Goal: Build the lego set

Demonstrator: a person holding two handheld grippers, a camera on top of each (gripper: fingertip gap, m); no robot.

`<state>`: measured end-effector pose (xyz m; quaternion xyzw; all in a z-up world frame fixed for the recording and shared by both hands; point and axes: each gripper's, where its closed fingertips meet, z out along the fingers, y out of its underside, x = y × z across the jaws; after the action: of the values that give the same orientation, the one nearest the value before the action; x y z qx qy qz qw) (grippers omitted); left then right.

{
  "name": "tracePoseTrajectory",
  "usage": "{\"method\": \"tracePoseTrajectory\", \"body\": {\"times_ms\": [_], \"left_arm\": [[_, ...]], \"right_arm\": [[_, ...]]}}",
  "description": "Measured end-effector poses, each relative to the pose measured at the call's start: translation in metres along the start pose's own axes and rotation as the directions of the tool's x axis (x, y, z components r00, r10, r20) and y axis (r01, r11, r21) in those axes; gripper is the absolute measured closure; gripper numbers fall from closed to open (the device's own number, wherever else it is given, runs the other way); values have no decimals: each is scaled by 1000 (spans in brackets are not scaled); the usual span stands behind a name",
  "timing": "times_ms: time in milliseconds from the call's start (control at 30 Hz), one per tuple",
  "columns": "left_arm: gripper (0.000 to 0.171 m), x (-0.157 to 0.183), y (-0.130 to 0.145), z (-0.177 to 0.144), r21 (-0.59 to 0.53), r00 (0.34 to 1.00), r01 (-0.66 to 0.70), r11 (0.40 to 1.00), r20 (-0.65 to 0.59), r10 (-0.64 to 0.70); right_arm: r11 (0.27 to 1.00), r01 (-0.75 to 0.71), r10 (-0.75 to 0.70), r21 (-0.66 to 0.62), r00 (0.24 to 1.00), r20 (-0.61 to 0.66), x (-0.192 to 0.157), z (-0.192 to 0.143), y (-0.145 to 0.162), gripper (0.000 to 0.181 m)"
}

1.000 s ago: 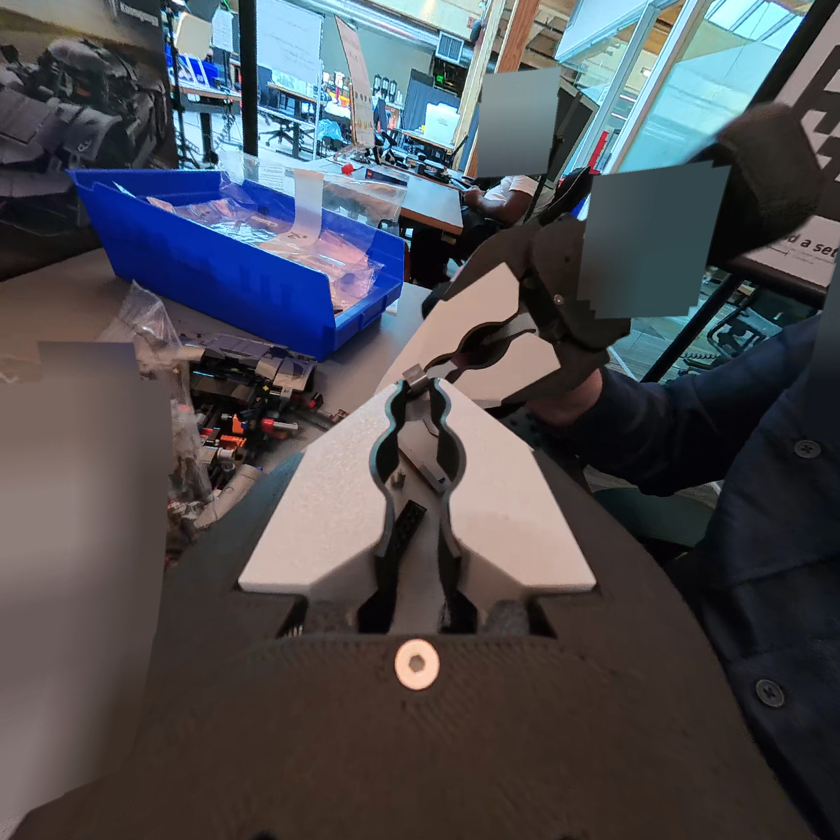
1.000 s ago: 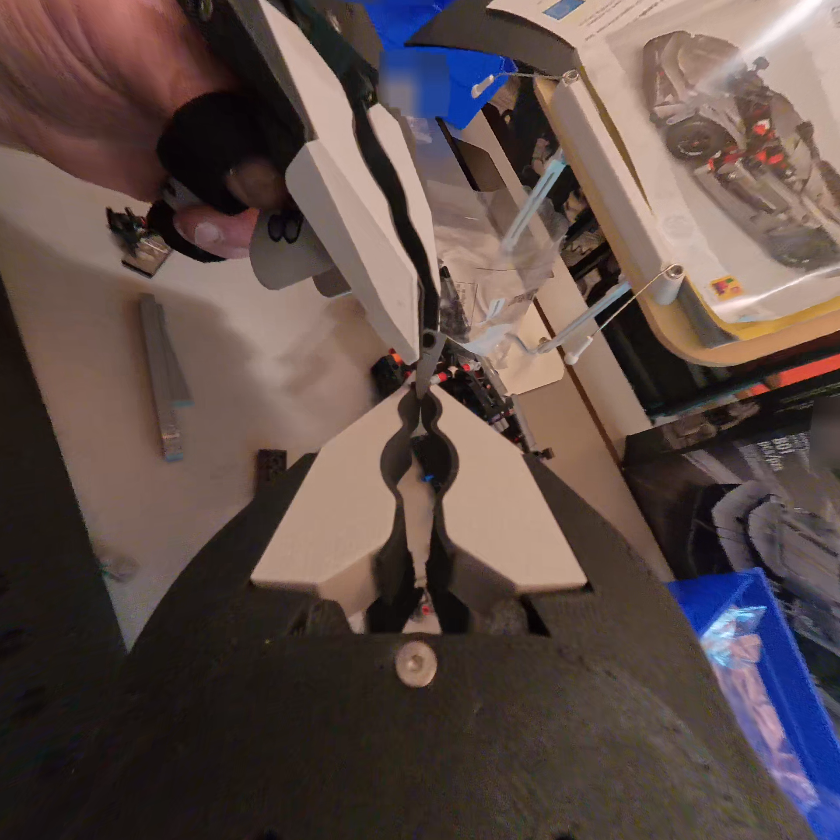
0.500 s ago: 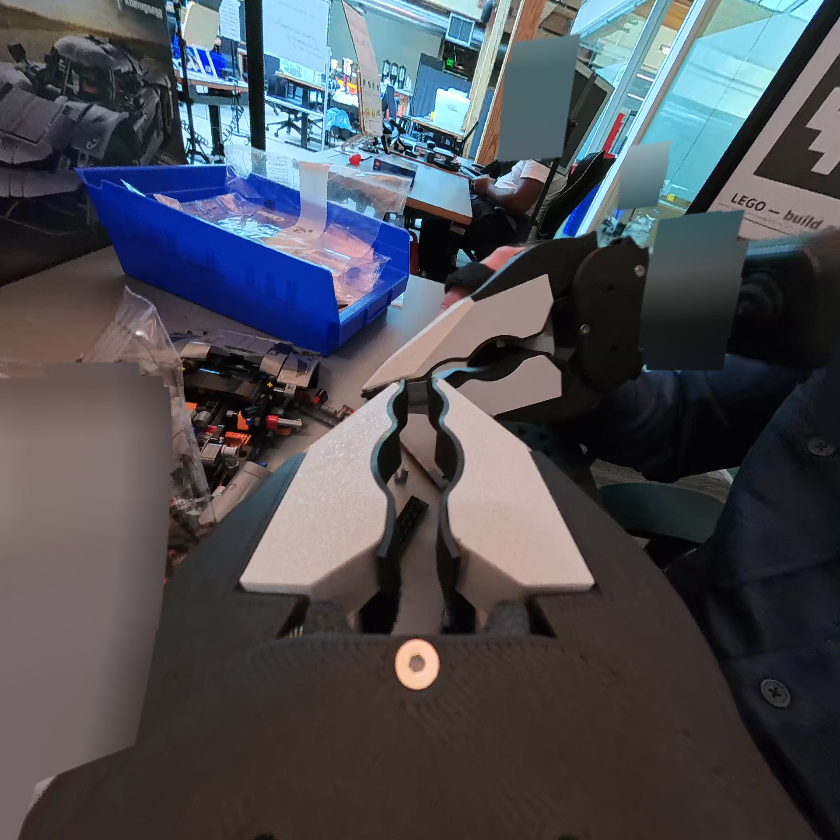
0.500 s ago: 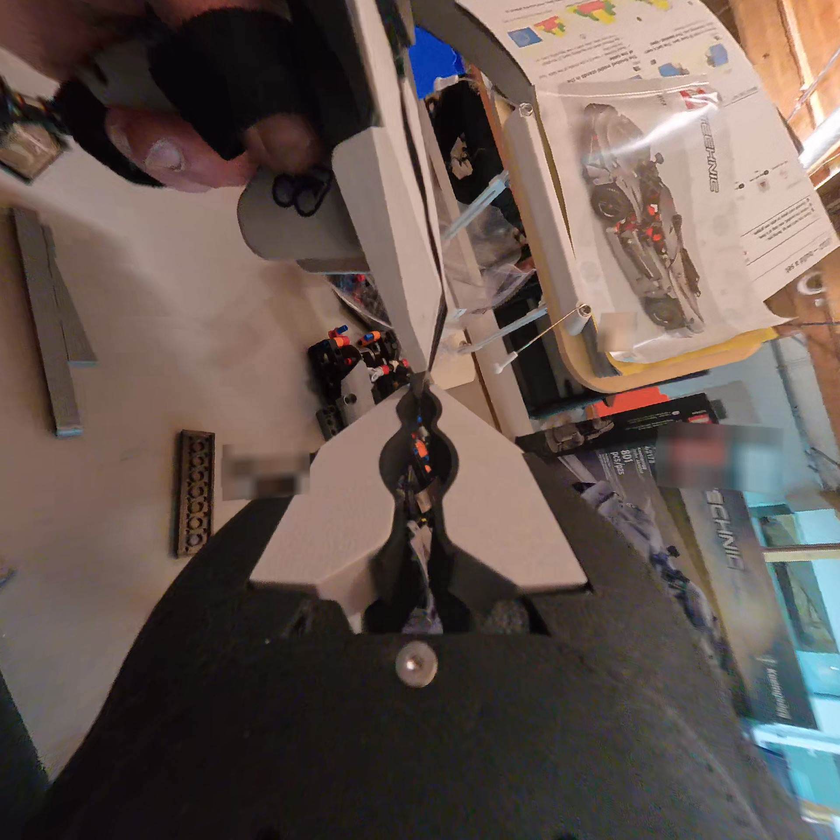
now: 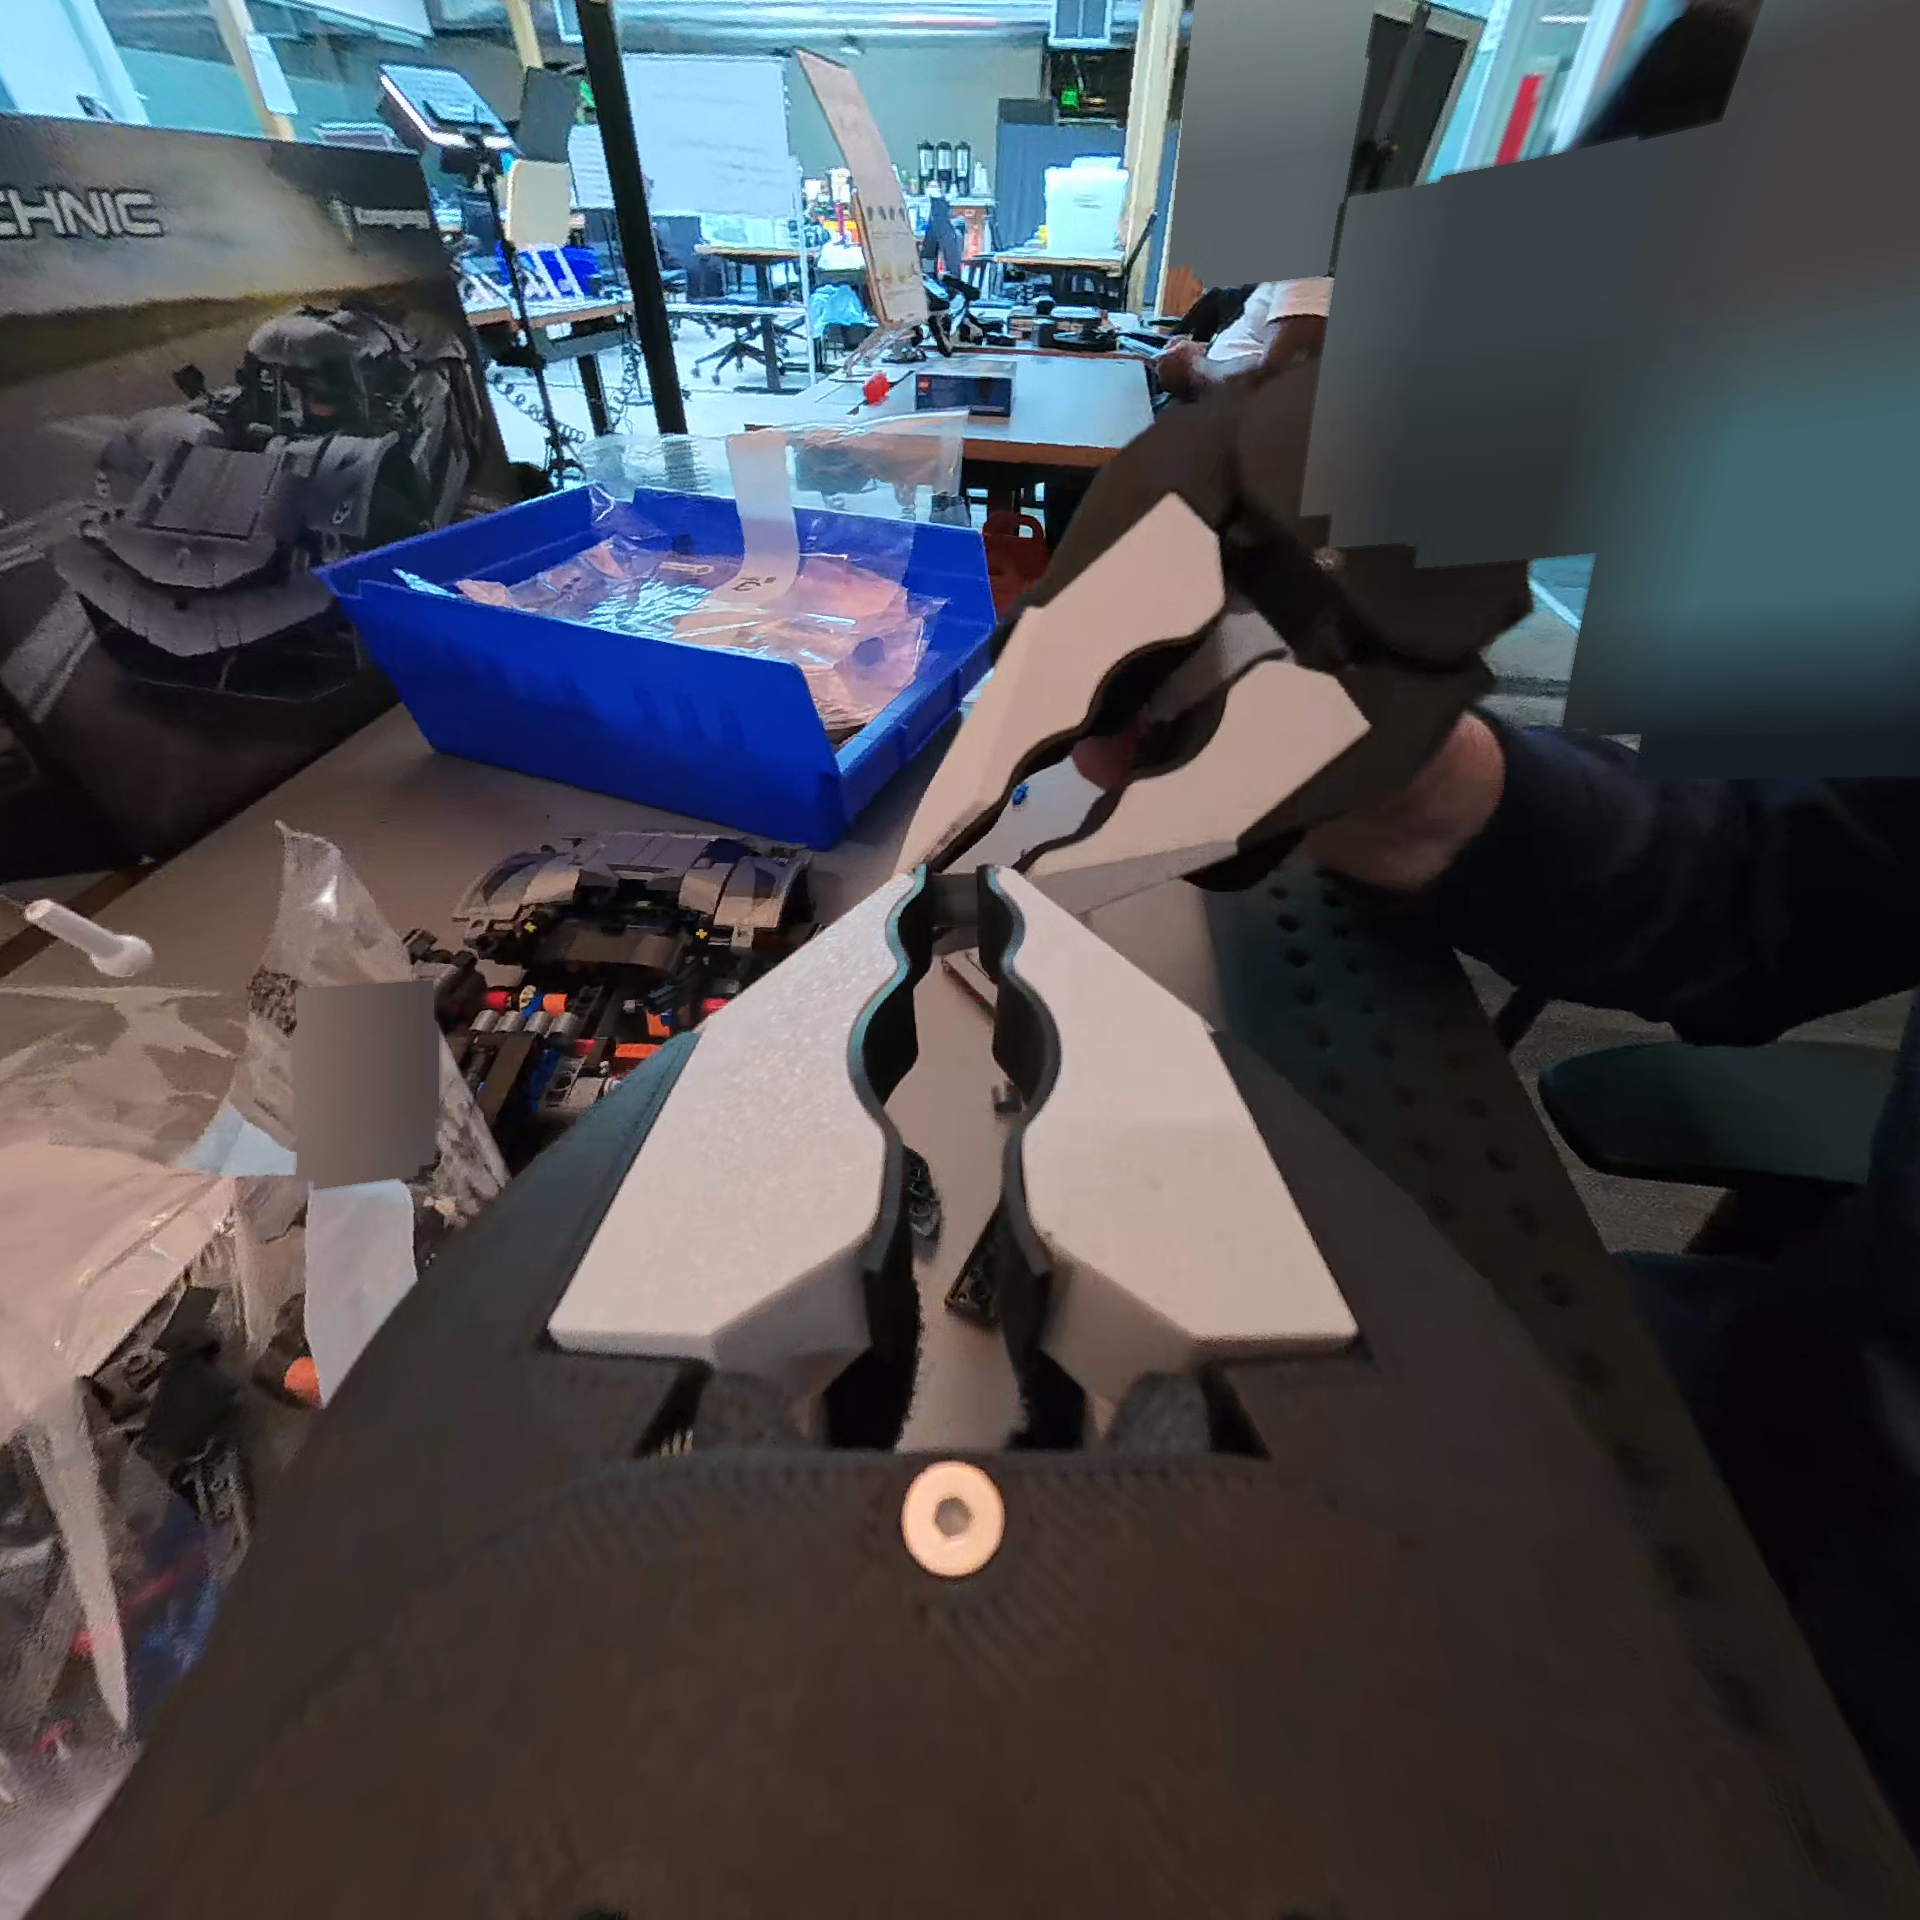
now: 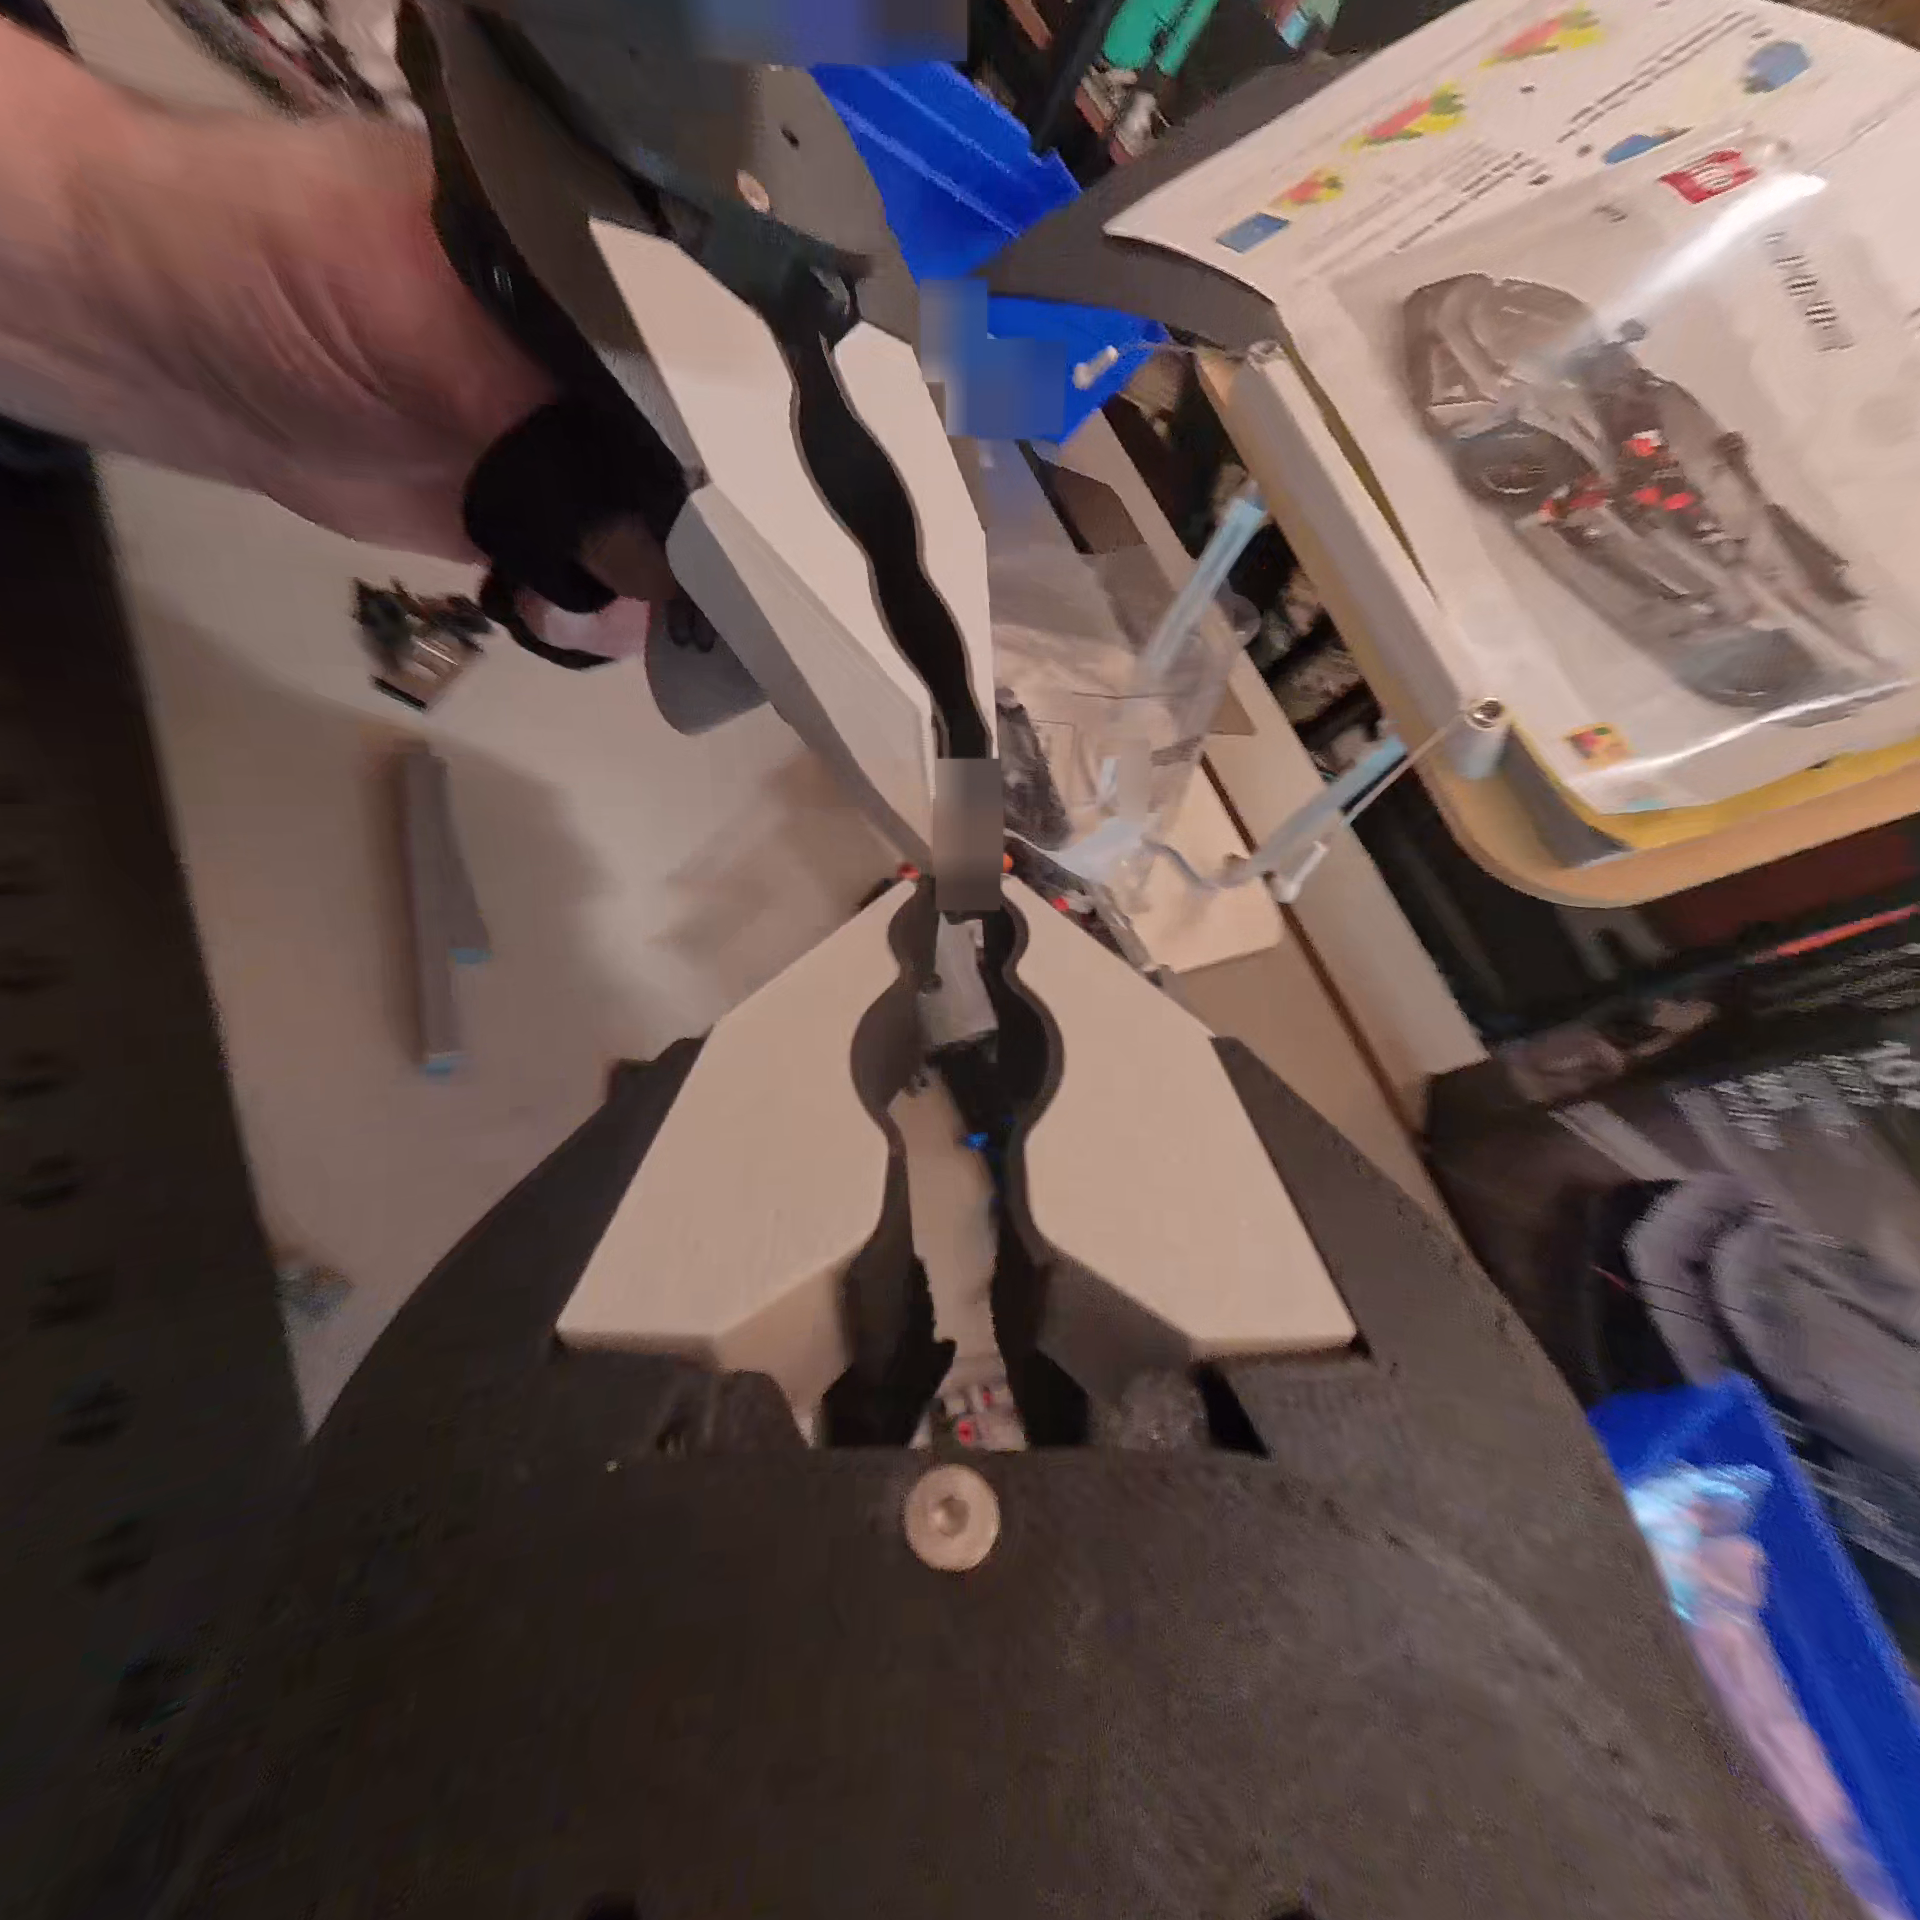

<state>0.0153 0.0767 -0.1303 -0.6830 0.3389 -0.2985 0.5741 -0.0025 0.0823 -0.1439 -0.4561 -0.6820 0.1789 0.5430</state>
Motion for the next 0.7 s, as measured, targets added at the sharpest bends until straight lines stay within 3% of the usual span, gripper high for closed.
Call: {"method": "tracePoseTrajectory", "body": {"times_ms": [133,233,467,567,633,700], "left_arm": [[166,-5,-2,1,24,998,61,998,13,-61],[166,-6,-4,3,43,993,114,992,19,-115],[166,-7,-22,-1,157,947,321,934,-39,-319],[166,-9,-28,-3,209,901,435,876,-98,-423],[166,-11,-34,-6,252,871,491,834,-135,-472],[166,-11,-37,-3,250,862,506,826,-144,-485]], "right_arm": [[994,82,-90,-76,991,-98,5,5,5,171],[983,135,-155,-122,972,-177,12,4,6,180],[963,205,-253,-177,914,-317,23,-1,-7,181],[938,278,-334,-207,884,-328,26,-1,-11,181],[901,392,-429,-187,869,-247,6,7,-18,181],[858,462,-509,-225,825,-248,-1,15,-18,181]]}}
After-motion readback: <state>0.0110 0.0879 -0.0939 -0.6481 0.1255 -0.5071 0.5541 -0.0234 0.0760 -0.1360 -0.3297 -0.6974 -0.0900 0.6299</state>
